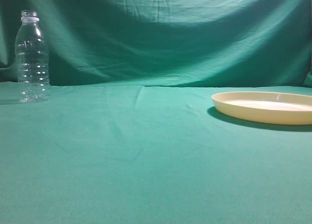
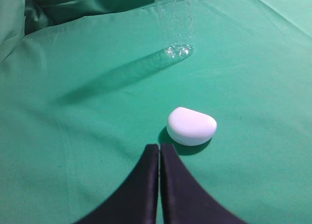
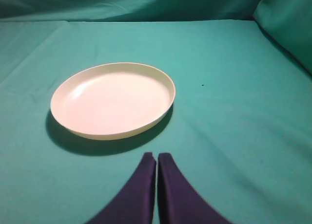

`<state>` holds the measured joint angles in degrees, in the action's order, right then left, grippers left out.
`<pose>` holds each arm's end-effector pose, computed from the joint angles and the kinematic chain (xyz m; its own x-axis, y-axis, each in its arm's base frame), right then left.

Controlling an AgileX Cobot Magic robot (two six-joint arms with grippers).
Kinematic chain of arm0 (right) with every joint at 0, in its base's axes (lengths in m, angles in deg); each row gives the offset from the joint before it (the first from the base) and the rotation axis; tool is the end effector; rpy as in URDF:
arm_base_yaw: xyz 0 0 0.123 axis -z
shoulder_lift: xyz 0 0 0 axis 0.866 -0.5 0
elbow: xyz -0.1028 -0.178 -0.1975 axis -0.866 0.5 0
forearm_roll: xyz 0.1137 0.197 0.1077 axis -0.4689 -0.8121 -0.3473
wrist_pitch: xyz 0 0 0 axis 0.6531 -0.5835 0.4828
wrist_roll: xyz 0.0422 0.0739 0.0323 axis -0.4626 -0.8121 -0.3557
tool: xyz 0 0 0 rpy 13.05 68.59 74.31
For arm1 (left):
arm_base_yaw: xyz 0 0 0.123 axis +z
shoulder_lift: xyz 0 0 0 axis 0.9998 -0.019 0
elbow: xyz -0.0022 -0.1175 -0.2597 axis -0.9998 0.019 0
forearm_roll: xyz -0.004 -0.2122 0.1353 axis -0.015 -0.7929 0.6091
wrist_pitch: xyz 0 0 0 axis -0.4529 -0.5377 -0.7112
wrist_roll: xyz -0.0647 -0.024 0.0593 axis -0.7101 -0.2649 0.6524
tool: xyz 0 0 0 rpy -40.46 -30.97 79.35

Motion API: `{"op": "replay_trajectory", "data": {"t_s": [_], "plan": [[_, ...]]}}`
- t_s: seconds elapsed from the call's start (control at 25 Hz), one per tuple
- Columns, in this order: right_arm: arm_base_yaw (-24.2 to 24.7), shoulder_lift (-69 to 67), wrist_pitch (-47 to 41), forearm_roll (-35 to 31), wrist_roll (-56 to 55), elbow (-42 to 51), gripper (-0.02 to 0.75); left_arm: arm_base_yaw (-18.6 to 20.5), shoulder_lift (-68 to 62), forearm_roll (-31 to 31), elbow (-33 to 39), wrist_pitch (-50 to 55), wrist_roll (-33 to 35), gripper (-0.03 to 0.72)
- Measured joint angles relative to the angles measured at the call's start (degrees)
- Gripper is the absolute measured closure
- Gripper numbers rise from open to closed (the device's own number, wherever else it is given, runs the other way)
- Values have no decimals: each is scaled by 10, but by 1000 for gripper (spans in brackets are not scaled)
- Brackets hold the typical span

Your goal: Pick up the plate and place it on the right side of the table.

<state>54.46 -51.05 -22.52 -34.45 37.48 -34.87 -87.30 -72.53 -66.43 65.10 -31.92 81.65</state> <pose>0.0518 0.0071 0.1709 -0.3071 0.0034 -0.9517 -0.1078 0.9934 0.0384 0.0528 0.0000 0.1765 -0.2527 0.2709 -0.9289 0.0599 0.9626 0.2644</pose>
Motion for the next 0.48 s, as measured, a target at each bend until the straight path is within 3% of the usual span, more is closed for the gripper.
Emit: {"op": "replay_trajectory", "data": {"t_s": [0.48], "plan": [[0,0,-4,5,0,1,738,0,0,0,0,0,0,688]]}}
